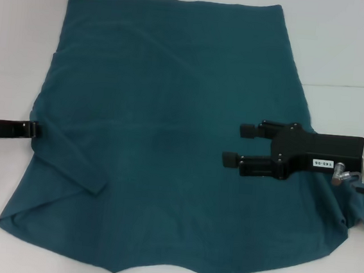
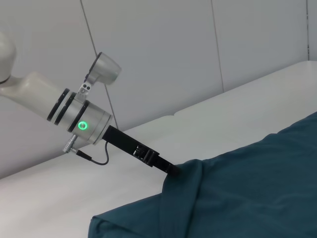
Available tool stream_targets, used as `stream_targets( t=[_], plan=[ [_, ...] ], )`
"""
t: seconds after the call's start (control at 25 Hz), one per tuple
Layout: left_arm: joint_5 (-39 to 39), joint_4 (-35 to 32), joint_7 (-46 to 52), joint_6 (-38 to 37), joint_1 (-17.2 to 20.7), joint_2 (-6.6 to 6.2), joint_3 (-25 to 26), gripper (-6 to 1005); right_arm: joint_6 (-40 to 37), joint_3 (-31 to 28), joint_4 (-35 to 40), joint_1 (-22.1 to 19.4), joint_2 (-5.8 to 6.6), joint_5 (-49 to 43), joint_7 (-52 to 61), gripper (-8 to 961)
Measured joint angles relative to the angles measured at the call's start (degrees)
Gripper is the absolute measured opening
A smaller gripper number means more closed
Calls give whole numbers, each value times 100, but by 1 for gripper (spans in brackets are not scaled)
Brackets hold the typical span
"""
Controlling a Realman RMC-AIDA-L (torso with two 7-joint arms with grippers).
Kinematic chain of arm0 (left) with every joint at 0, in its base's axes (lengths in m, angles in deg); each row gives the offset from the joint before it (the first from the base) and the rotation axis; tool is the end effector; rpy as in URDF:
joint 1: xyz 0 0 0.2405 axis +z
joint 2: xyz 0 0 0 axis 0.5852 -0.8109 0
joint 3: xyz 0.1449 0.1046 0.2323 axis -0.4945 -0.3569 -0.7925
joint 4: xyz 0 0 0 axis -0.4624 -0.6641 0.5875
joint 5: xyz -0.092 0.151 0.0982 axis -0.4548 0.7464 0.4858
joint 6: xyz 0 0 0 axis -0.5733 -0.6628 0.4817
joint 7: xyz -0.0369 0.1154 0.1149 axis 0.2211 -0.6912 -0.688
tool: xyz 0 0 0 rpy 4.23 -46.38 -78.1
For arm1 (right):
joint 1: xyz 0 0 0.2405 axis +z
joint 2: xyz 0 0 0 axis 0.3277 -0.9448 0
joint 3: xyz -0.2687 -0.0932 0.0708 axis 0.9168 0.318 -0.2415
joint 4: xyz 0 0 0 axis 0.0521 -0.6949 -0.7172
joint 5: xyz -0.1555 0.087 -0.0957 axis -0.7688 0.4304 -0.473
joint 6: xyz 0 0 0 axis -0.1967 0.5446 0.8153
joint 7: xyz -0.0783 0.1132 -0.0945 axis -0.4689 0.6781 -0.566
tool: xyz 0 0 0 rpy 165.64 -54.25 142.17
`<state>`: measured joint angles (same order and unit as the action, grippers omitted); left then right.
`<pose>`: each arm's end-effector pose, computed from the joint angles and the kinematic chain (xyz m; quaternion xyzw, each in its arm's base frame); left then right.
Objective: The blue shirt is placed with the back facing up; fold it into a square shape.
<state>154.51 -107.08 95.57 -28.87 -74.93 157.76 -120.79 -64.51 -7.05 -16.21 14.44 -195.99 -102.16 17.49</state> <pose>-0.3237 0.4534 -0.0189 -0.7512 -0.5379 -0.0617 0.3775 0.2441 0.3802 -0.0203 -0.9391 0.2099 0.2278 0.1487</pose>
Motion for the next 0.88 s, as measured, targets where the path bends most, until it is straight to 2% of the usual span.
stream_targets(
  t=[0.08, 0.48, 0.88],
  plan=[
    [0, -40, -11, -75, -9, 8, 1, 197, -6, 0, -2, 0, 0, 1, -4, 888],
    [3, -306, 49, -378, -204, 117, -5, 49, -46, 0, -5, -18, 0, 76, -37, 887],
    [16, -84, 413, -70, -488, 68, 60, 56, -86, 0, -62, -26, 0, 93, -96, 886]
  ],
)
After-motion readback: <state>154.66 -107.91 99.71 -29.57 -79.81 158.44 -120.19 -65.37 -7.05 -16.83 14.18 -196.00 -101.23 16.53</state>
